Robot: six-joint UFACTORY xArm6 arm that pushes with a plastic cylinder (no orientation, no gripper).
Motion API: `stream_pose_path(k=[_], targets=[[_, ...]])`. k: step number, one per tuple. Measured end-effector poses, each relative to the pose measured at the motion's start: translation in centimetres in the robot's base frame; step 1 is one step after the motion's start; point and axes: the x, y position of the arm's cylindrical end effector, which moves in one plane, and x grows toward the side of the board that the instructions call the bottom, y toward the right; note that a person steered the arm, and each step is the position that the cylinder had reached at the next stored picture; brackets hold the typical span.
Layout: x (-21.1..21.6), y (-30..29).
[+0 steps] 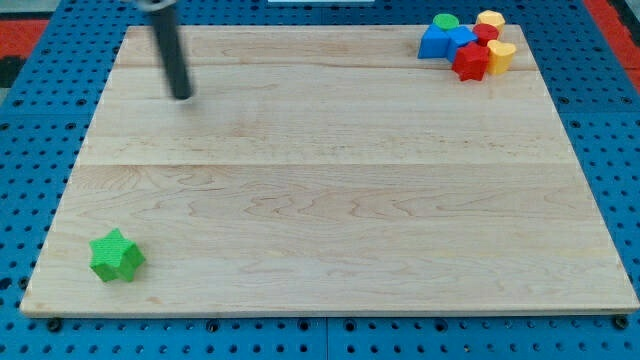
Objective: Slide the green star to the bottom of the triangle
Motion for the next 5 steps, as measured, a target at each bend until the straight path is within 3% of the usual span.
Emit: stream_pose_path(k=[1,3,4,5], targets=[[5.6,-7.5],[6.0,-7.8],[8.8,-7.8],[14.3,-7.8]])
